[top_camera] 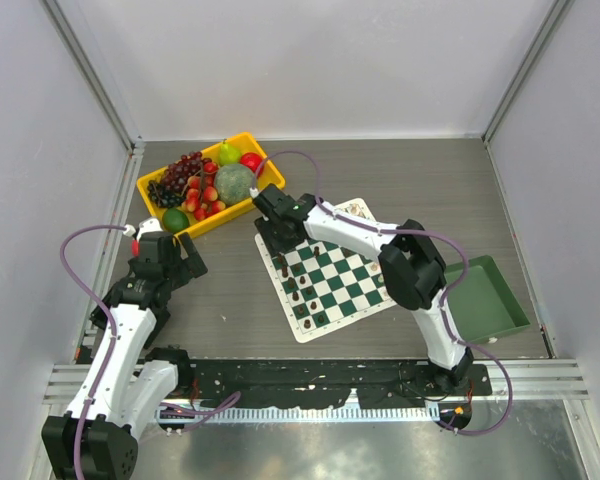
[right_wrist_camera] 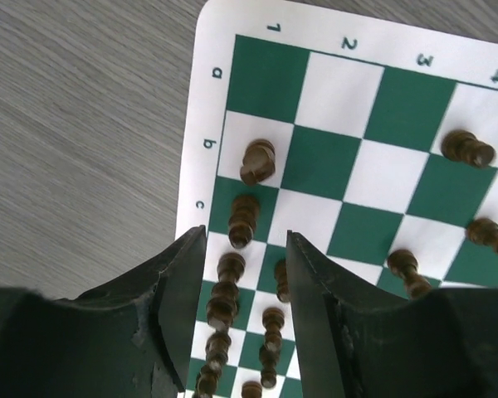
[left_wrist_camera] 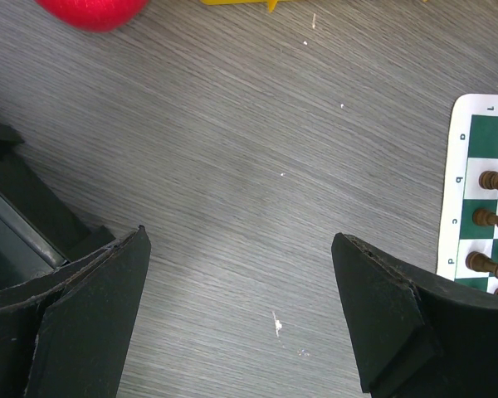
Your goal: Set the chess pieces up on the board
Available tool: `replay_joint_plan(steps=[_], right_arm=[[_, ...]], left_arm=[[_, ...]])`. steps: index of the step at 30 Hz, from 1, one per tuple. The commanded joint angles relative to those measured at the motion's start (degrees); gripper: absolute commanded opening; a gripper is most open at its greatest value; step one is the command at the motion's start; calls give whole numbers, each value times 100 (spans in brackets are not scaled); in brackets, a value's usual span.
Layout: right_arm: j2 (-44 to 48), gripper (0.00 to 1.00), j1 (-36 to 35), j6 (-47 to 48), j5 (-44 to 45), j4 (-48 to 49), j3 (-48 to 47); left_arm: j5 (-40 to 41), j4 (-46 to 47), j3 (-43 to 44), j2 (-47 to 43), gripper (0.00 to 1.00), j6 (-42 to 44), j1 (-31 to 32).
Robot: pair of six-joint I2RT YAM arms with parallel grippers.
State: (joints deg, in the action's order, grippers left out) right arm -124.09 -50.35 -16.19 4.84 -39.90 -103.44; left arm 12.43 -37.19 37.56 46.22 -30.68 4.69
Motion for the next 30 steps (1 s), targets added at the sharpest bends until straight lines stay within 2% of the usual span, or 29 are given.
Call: replay_joint_plan(steps=[1,5,11,13,20,30], right_arm=[[904,50,121,-16,359,254,262],[1413,50,315,-69,430,430,832],[1669,51,710,-113,439,571,1510],[1660,55,842,-139,412,589,1650],[1432,58,1009,-166,175,676,1739],[1063,52,1027,-192,-62,650,1572]], left_arm=[[76,36,32,-86,99,18,-29],[67,28,41,-78,99,27,-29],[41,45,23,-69,99,18,-29],[41,54,41,-51,99,18,-21],[32,63,23,-34,99,0,-29],[93,19,41,-86,99,27,-29]])
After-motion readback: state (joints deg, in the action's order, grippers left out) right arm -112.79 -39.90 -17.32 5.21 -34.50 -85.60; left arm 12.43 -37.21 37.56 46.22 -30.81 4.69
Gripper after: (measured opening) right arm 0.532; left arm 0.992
